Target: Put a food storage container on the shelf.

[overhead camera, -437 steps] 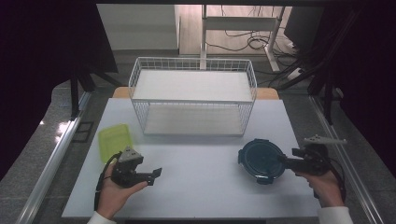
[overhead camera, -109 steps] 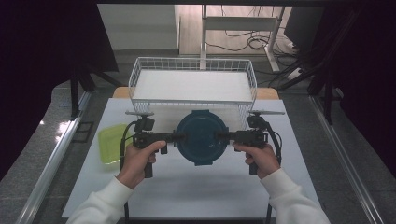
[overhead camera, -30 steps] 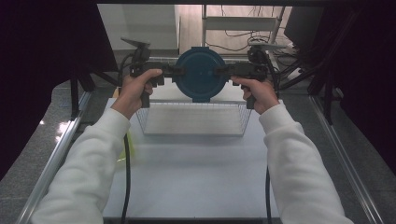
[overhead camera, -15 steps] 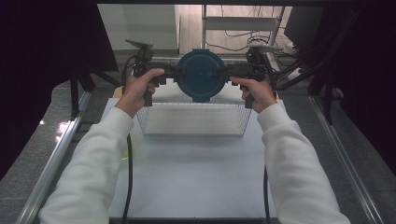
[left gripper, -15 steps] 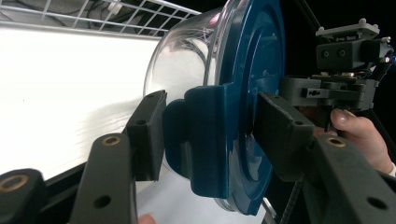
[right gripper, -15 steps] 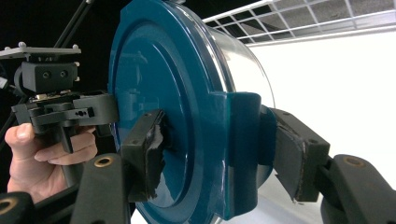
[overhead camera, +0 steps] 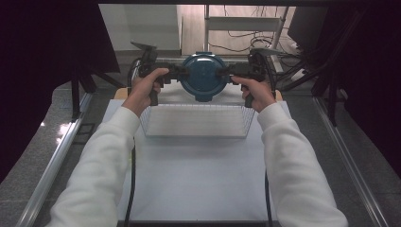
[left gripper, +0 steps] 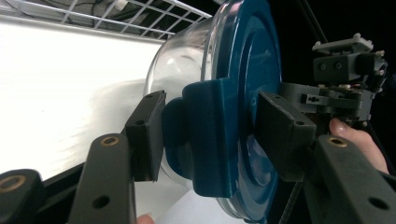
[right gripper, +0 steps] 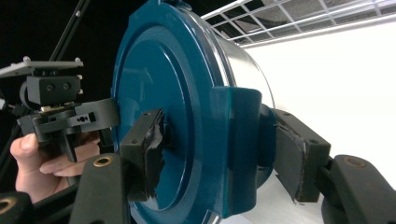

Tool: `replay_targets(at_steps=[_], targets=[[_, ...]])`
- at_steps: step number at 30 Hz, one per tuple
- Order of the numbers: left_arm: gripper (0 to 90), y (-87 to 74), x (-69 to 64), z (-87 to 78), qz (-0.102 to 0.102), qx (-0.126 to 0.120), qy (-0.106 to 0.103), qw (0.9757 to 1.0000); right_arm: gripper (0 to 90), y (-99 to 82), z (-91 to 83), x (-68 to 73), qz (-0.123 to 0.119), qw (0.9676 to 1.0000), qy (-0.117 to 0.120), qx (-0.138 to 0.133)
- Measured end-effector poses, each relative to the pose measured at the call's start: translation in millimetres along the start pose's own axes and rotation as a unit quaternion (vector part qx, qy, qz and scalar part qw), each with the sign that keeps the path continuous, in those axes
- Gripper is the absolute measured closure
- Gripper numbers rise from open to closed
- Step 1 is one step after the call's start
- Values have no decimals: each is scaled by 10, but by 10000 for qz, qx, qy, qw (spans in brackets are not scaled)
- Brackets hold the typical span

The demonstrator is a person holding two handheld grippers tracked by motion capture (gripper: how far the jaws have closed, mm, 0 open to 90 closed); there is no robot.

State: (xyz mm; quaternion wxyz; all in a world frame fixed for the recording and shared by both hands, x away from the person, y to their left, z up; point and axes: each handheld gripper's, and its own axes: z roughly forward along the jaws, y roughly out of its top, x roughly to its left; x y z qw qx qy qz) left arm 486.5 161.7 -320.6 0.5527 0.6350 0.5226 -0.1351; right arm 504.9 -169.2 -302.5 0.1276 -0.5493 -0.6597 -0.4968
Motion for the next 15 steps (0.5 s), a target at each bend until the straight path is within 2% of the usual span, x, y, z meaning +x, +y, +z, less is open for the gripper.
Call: replay_targets(at_steps=[6,8,15], targets=[[450,32,72,40,-240,-29,-22,9997,380,38,43,-42,237,9997,-59,-18],[443,40,94,56,-293,-42,-26,9996,377,58,70,-60,402,9991,-91,-32],[413,52,199,132,-482,9,-81,9988,342,75,133,-108,558,9983,-177,43]])
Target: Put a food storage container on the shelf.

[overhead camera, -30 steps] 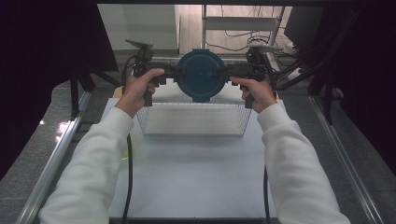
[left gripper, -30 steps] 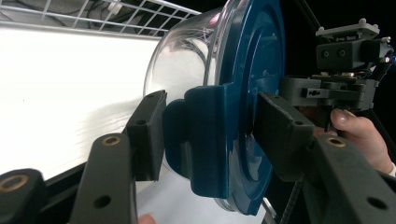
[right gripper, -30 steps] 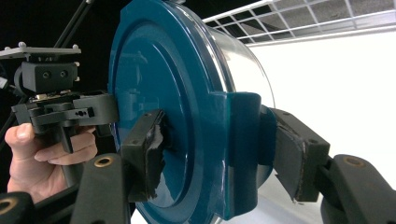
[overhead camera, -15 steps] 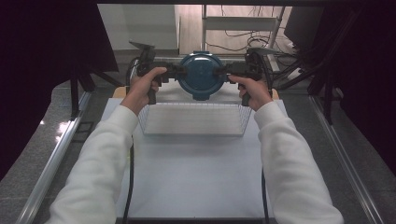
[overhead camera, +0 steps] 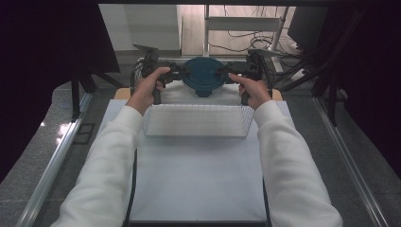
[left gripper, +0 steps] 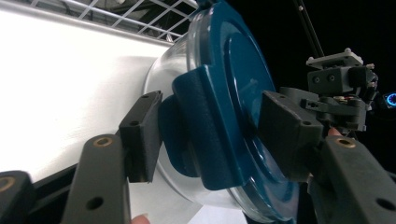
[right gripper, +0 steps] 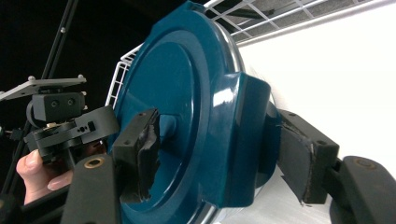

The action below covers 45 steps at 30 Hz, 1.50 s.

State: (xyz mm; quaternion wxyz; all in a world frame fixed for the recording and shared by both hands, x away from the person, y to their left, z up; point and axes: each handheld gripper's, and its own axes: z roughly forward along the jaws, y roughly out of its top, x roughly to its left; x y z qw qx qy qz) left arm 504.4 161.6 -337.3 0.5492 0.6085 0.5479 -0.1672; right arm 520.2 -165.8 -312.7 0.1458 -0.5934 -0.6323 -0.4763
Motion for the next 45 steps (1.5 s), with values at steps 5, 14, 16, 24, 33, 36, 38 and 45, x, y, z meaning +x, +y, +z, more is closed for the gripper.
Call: replay_targets(at_steps=[5,14,16,24,33,36,38,45], targets=[[403,-1,41,14,-32,-38,-57,10000,340,-1,12,-9,13,10000,-5,-9],[265,-36,-3,17,245,-313,36,9992,185,-64,21,36,-336,9993,-51,-183],[178,-52,-42,-21,387,-458,159,9981,129,-102,-30,102,-527,9974,-234,-423],[139,-208,-256,-212,1059,-730,618,9898,101,-250,-270,237,-1024,9906,-421,-807],[159,-693,-597,-490,2075,-652,823,9726,136,-627,-687,296,-2183,9702,-636,-834],[160,-934,-686,-545,2446,-415,875,9648,154,-796,-796,239,-2504,9633,-565,-784],[164,-1099,-708,-575,2546,-293,825,9631,168,-929,-851,184,-2620,9613,-491,-701],[188,-1746,-560,-625,2695,-128,898,9587,206,-1449,-970,-58,-2896,9556,-327,-429]])
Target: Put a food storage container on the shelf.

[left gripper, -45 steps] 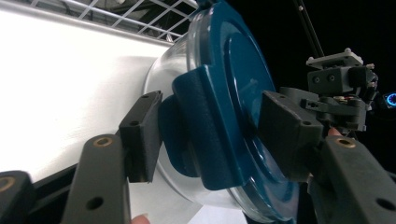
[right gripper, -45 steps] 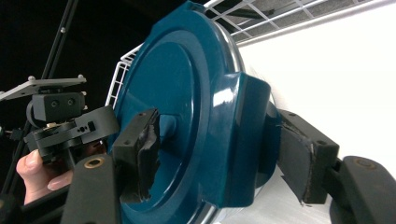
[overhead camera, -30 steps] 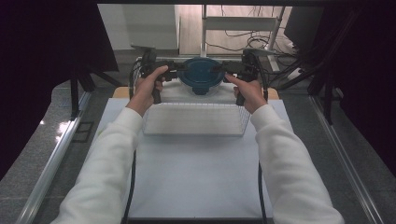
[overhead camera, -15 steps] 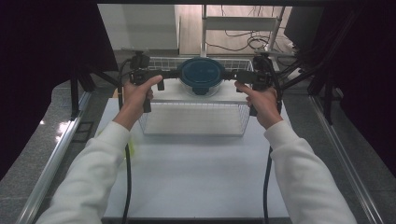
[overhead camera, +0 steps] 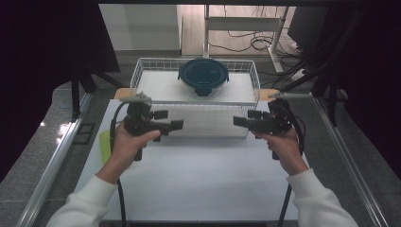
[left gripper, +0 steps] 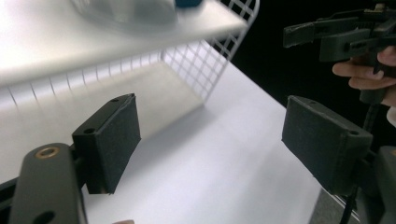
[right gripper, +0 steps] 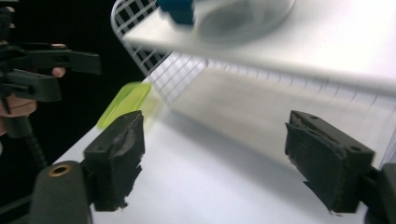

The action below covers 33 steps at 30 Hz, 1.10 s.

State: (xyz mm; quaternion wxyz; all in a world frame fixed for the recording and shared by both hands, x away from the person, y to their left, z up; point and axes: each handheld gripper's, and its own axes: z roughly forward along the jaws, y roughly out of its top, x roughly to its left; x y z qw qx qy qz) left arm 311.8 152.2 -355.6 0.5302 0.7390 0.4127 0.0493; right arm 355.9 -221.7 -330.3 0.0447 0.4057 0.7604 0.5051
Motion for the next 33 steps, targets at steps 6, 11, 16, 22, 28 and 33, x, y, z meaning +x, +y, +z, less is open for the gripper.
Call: replay_targets(at_steps=[6,11,16,22,28,33], targets=[[192,-529,-62,-32,27,247,-18,9997,221,-493,-46,48,-219,9993,-84,290],[194,-806,-121,-12,92,492,171,9986,221,-802,-11,116,-434,9974,-178,543],[202,-1053,-191,91,165,715,364,9966,222,-1066,60,135,-468,9963,-215,693],[200,-1203,-272,234,409,1059,504,9923,189,-1355,157,49,-343,9947,-246,936],[202,-1250,-233,263,334,1118,593,9914,210,-1413,109,37,-378,9953,-300,838],[200,-1249,-244,290,371,1159,622,9906,214,-1423,101,38,-437,9953,-295,815]])
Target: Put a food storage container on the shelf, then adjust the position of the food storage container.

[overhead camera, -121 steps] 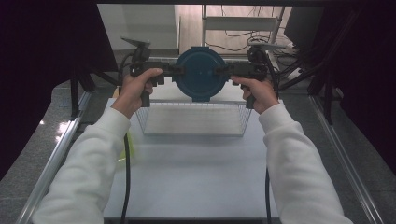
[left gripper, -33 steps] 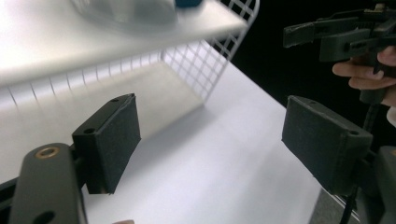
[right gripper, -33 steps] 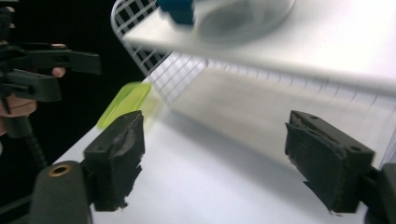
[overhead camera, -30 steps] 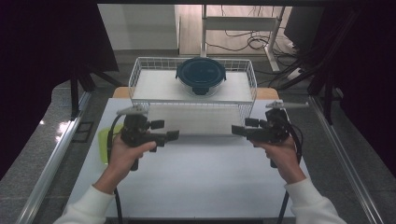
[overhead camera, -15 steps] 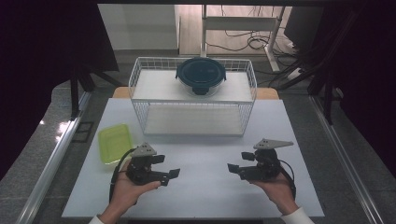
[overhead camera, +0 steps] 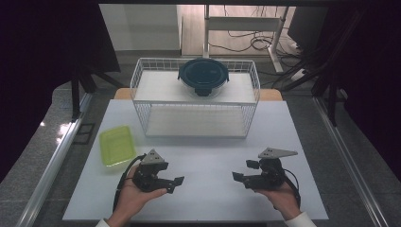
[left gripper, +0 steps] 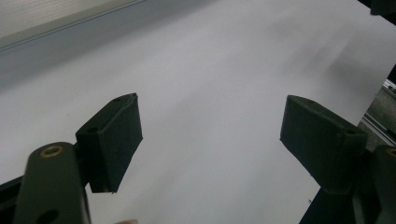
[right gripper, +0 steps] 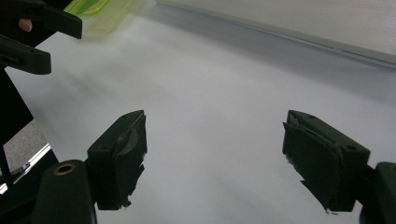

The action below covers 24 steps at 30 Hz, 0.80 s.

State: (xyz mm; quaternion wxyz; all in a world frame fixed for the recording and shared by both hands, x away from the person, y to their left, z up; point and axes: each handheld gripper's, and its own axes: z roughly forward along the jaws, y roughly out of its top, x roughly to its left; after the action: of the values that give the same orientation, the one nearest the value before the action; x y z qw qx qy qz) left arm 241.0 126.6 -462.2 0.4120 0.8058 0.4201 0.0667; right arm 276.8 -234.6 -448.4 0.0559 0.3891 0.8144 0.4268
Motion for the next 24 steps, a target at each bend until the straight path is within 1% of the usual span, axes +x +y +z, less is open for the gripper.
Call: replay_targets(at_steps=[4,7,10,12,14,15,19,22,24], targets=[[194,18,17,-28,21,-31,-8,10000,214,-19,3,-14,50,10000,28,49],[200,27,37,-66,56,-52,6,10000,220,-31,0,-33,41,10000,17,70],[214,55,73,-168,173,-89,39,9998,222,-34,2,-40,60,9999,34,88],[223,85,125,-274,185,-153,127,9996,223,-37,6,-44,64,9999,47,84],[231,120,208,-411,150,-218,220,9994,223,-46,9,-48,69,9999,59,97],[235,133,242,-456,169,-218,270,9993,223,-50,8,-47,68,9999,68,100],[238,195,432,-686,226,-205,618,9976,225,-50,-2,-37,31,9998,174,3],[243,235,612,-817,205,-209,811,9963,226,-43,1,-41,31,9999,142,2],[256,255,759,-878,127,-220,869,9959,226,-47,10,-53,72,9999,120,25]])
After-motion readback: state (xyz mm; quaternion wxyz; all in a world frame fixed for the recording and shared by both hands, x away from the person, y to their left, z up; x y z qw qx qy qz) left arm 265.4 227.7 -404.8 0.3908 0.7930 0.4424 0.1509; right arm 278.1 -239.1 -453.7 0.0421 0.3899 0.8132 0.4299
